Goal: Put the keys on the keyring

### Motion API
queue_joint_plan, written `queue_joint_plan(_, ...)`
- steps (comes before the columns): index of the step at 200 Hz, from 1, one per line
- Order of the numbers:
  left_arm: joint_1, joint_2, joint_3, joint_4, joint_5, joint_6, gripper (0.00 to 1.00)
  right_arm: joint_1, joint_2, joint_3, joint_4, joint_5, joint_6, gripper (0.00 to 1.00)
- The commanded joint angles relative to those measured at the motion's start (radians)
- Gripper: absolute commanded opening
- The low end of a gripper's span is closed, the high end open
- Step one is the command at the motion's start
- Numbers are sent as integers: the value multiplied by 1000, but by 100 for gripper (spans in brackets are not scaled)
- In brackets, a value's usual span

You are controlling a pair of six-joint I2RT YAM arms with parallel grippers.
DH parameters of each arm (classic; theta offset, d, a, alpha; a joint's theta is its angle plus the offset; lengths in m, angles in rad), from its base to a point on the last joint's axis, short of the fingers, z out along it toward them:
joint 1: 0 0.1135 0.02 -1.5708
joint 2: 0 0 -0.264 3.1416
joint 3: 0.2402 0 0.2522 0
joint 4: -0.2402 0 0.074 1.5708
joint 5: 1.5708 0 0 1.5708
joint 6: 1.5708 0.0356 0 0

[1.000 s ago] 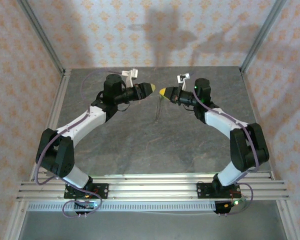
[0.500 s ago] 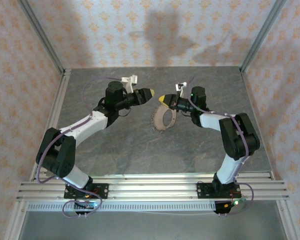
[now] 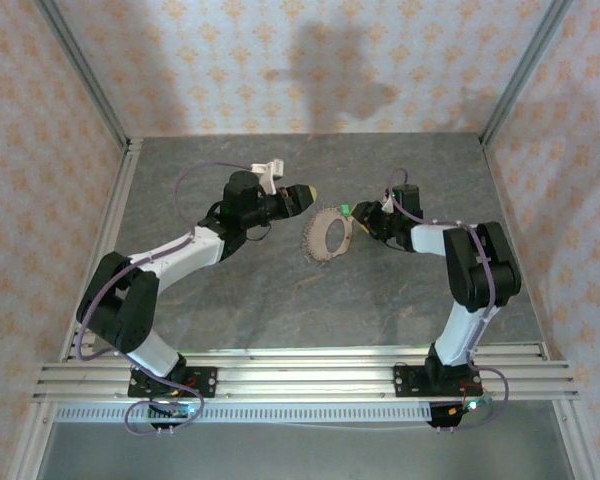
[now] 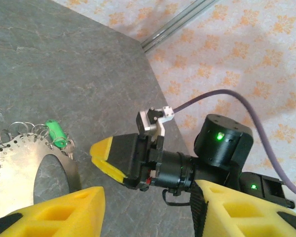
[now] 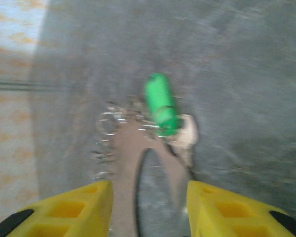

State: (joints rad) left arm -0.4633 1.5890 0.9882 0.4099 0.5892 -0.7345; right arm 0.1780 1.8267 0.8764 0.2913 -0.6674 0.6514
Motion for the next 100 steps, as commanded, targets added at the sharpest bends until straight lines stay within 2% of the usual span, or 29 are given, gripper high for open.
queue_joint_plan(1,-9,15,-2,28,-47,-8,51,8,27,-21,-58,93,-17,45)
queue_joint_plan(46,-15,12,-11,40,-60,-17,52,65,63,-31,-28,100,19,41)
queue_joint_plan(100,-15,-9,-4,34,-68,-16,53,209,40,-37,-19,131,64,36)
